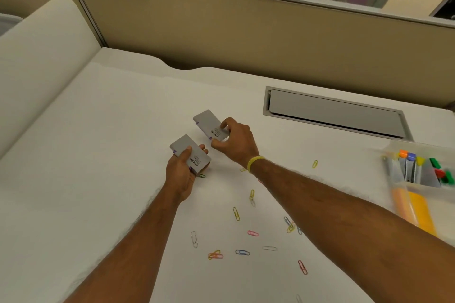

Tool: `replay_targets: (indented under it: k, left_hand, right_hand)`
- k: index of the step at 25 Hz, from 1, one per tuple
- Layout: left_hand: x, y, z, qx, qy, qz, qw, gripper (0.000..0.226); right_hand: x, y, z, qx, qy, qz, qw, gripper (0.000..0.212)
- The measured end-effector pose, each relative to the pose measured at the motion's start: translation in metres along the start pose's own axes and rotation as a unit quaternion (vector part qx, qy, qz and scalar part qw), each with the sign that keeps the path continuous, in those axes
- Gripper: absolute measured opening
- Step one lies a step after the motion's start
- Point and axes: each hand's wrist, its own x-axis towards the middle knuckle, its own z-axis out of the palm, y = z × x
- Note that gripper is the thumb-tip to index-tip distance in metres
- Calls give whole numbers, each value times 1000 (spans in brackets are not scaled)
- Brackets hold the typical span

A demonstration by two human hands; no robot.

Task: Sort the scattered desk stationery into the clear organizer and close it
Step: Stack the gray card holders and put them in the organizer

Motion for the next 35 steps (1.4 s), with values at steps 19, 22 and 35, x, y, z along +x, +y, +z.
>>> replay_targets:
  k: [19,22,35]
  left_hand:
    - [-128,-63,77,-43,-124,-50,990,56]
    - [-140,-82,89,-34,-141,-65,987,54]
    - [-162,-170,172,73,-228,-152,959,58]
  right_hand:
    - [-178,33,-63,16,64,-20,998,54]
    - [-196,50,-75,19,76,-1,997,58]
    - [-260,141,-148,101,207,67,971,50]
